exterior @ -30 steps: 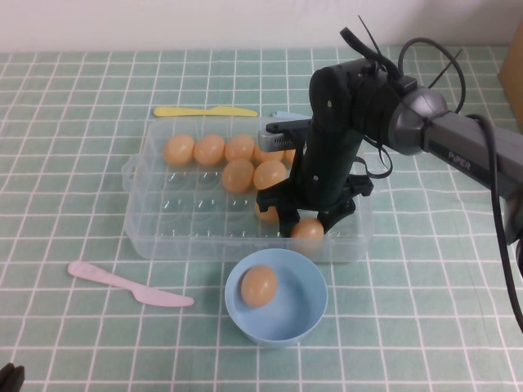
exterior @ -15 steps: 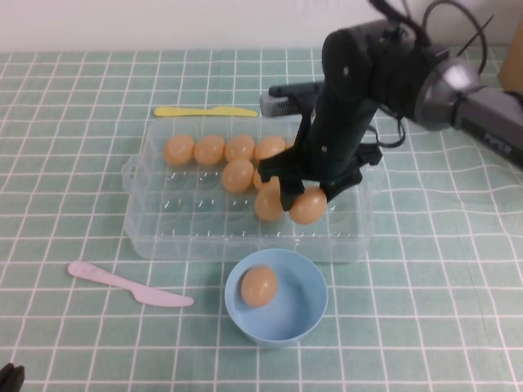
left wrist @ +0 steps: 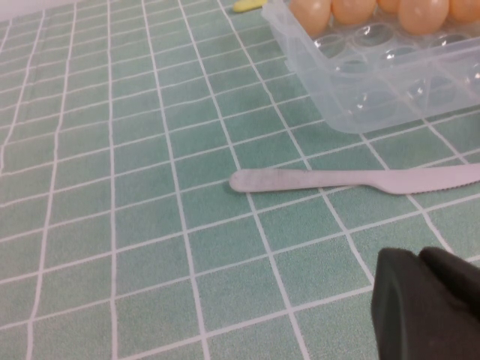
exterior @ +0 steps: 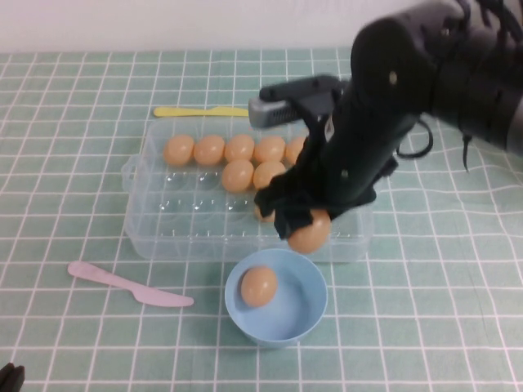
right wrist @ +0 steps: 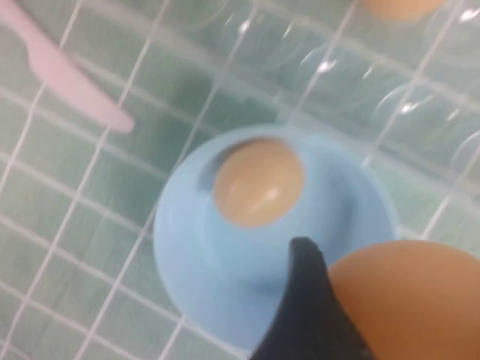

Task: Take an egg out of the egg box
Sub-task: Place the egg in the bowl

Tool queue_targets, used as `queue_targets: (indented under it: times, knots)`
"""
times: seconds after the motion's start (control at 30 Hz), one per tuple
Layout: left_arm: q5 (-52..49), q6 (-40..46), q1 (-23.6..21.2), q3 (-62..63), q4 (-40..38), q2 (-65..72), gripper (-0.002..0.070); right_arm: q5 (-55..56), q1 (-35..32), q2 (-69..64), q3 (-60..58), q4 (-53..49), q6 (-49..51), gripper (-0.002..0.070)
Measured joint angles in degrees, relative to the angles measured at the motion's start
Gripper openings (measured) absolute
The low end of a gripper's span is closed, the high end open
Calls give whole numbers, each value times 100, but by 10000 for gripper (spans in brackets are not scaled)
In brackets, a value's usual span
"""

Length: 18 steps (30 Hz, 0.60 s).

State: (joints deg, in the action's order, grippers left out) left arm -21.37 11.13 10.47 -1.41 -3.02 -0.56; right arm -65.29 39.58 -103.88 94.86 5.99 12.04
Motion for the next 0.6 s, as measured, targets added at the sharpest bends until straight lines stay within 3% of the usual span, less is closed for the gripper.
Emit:
queue_targets:
  times: [0.2, 0.6]
  knots:
    - [0, 0, 0, 0, 0, 0, -5, 539, 190, 9, -901, 331, -346, 411]
    - [0, 0, 0, 0, 0, 0, -5, 1131, 233, -648, -992, 436, -431, 410]
